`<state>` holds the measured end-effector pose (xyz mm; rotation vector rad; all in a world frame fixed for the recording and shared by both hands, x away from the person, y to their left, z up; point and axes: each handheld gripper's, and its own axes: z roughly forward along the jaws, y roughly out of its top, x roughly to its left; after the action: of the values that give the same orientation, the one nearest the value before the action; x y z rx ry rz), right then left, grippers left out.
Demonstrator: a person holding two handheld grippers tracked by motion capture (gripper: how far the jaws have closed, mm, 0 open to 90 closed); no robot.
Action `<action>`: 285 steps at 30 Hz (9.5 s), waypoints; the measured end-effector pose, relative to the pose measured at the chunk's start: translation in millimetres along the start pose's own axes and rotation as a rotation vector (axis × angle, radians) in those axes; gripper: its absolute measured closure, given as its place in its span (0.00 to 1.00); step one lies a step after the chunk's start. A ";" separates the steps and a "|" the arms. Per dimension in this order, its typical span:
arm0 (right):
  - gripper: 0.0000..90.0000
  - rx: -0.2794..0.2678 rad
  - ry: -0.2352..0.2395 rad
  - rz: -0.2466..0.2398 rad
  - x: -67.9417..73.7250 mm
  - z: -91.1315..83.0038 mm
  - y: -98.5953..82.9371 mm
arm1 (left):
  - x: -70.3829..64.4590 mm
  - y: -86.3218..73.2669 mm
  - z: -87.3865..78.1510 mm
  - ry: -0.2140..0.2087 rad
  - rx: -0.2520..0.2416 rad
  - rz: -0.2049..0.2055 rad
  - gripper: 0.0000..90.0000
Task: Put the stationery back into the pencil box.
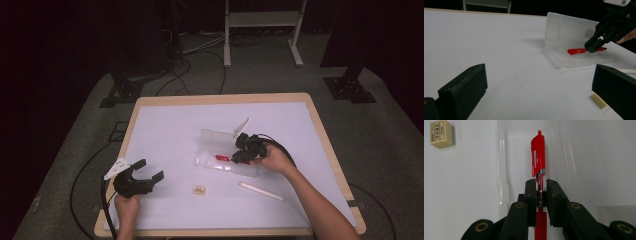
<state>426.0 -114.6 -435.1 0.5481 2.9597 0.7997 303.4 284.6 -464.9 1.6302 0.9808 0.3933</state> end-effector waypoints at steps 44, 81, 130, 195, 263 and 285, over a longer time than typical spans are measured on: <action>0.76 -0.037 0.010 0.014 2.6 -20.0 -6.7 | -0.6 -0.1 0.1 -0.001 0.002 0.001 0.00; 0.54 -0.124 0.023 0.071 25.2 -47.4 -45.0 | -1.4 -0.3 0.3 -0.001 0.005 0.007 0.00; 0.54 -0.162 0.047 0.086 68.6 -46.7 -99.9 | -1.6 -0.3 0.0 -0.007 0.006 0.014 0.00; 0.87 -0.121 -0.028 -0.009 71.6 -49.9 -91.4 | -1.7 -0.4 -0.3 -0.010 0.007 0.014 0.00; 0.87 -0.117 -0.037 -0.090 42.2 -38.5 12.5 | -0.8 -0.3 -0.2 -0.012 0.006 0.015 0.00; 0.87 -0.063 -0.025 -0.065 29.5 -8.0 12.5 | -1.4 -0.4 -0.3 -0.015 0.006 0.017 0.00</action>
<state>401.4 -98.3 -420.1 0.4524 2.9018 0.8696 302.2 283.8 -464.9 1.6458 0.9578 0.3895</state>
